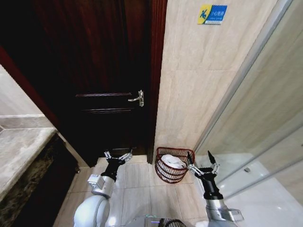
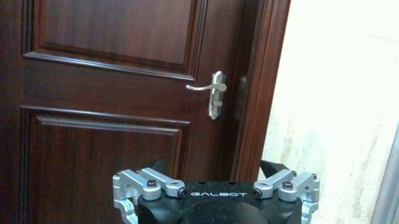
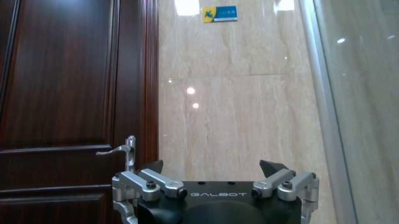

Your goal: Discard the used towel into the hamper.

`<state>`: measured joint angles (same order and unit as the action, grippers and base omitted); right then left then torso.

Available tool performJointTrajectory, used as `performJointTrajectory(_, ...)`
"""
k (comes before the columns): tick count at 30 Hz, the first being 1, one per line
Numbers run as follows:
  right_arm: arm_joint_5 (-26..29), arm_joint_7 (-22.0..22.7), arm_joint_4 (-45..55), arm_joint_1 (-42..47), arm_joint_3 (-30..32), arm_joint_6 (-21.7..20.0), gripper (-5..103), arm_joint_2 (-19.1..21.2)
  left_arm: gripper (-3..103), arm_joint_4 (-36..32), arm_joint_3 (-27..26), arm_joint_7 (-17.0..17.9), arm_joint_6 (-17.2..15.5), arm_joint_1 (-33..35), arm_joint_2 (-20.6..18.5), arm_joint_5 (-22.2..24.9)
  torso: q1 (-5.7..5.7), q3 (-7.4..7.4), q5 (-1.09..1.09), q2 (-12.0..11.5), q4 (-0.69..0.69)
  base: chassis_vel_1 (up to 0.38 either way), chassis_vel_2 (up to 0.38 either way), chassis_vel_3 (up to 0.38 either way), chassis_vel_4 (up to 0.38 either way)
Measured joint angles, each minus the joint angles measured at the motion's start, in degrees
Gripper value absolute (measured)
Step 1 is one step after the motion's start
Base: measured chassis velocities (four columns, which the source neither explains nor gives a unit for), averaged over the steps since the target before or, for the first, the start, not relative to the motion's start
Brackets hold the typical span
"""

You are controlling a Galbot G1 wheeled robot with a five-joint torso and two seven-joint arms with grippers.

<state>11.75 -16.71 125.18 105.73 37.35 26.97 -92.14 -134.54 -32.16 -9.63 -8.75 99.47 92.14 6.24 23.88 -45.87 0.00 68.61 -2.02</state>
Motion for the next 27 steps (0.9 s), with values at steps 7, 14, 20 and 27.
performJointTrajectory(7, 0.0, 0.0, 0.0, 0.0, 0.0, 0.1, 100, 0.0, 100, 0.0, 0.0, 0.0, 0.0, 0.0, 0.0, 0.0, 0.01, 0.0, 0.0, 0.0, 0.0, 0.112, -0.113, -0.112, 0.114)
performJointTrajectory(14, 0.1, 0.0, -0.3, -0.1, 0.0, 0.7, 100, 0.0, 100, 0.0, 0.0, 0.0, 0.0, 0.0, 0.0, 0.0, -0.03, 0.01, 0.0, 0.0, 0.0, 0.172, -0.166, -0.186, 0.167)
performJointTrajectory(20, 0.3, 0.0, -0.4, -0.6, 0.1, 2.3, 100, 0.0, 100, 0.0, 0.0, 0.0, 0.0, 0.0, 0.0, 0.0, -0.03, 0.01, 0.0, 0.0, -0.01, 0.075, -0.046, -0.078, 0.066)
performJointTrajectory(27, -0.2, -0.1, 0.6, -0.5, 0.5, 2.7, 100, 0.0, 100, 0.0, 0.0, 0.0, 0.0, 0.0, 0.0, 0.0, 0.04, -0.01, 0.0, 0.0, -0.01, -0.05, 0.039, 0.052, -0.046)
